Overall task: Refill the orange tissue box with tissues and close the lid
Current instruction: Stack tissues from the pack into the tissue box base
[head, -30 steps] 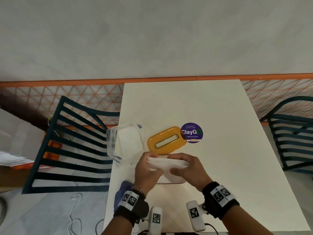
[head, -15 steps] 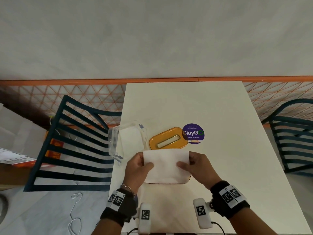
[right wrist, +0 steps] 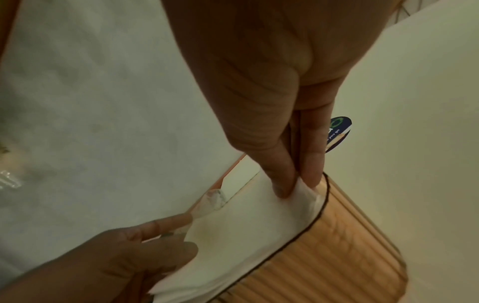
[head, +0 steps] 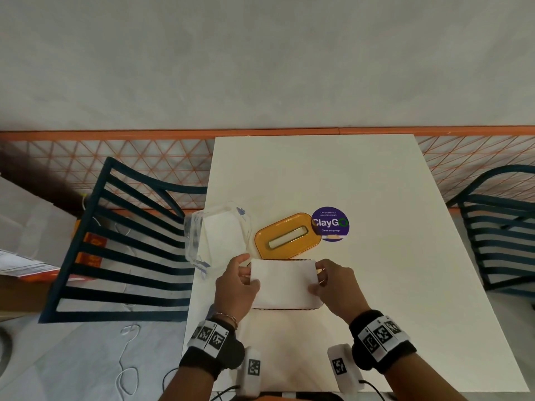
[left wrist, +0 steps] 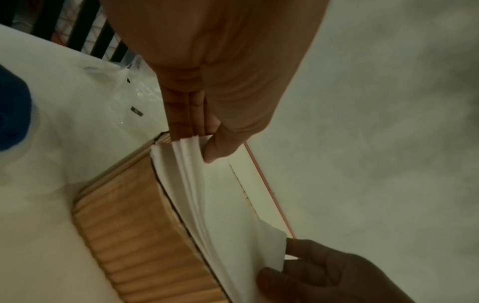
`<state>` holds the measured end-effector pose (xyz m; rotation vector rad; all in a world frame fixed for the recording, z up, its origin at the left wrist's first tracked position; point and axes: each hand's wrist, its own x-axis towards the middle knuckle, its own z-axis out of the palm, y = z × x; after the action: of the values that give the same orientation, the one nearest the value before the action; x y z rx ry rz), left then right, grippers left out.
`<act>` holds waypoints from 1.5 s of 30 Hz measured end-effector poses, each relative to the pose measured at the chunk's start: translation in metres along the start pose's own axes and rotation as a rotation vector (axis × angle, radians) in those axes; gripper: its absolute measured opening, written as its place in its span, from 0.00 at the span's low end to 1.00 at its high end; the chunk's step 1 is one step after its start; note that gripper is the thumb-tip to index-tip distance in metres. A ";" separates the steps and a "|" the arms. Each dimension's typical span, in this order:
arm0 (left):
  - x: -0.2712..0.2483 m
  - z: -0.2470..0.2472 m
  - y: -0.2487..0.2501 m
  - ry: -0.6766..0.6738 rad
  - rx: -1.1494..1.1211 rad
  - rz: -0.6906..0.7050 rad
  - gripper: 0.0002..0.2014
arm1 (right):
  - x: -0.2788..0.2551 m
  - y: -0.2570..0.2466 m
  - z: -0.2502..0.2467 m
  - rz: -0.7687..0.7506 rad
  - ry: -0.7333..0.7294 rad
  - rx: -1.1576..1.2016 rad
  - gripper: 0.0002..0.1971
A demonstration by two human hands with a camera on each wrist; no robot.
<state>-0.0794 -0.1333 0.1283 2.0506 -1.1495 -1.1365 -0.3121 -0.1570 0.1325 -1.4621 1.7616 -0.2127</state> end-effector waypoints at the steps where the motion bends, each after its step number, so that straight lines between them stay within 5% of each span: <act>1: 0.000 0.000 0.000 -0.002 0.011 0.002 0.32 | 0.000 -0.001 0.001 0.001 -0.008 -0.009 0.24; 6: -0.002 -0.002 0.003 -0.018 0.094 0.049 0.33 | -0.005 -0.006 0.002 -0.054 0.017 -0.111 0.35; 11: -0.007 -0.010 0.000 -0.029 0.327 0.201 0.36 | -0.017 -0.010 0.000 -0.288 0.080 -0.434 0.43; 16: -0.011 -0.011 0.003 -0.301 0.637 0.414 0.42 | -0.017 -0.012 0.000 -0.410 -0.163 -0.558 0.42; 20: -0.007 -0.005 0.006 -0.407 0.827 0.441 0.40 | -0.014 -0.015 0.001 -0.420 -0.176 -0.590 0.43; 35: 0.011 -0.020 -0.003 -0.465 0.806 0.427 0.33 | -0.001 -0.012 -0.006 -0.371 -0.270 -0.478 0.43; 45: 0.018 -0.025 -0.002 -0.471 0.804 0.449 0.23 | 0.003 -0.015 -0.012 -0.410 -0.295 -0.509 0.28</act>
<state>-0.0523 -0.1471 0.1319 1.8868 -2.4736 -1.0393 -0.3091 -0.1691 0.1480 -2.0942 1.3143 0.2543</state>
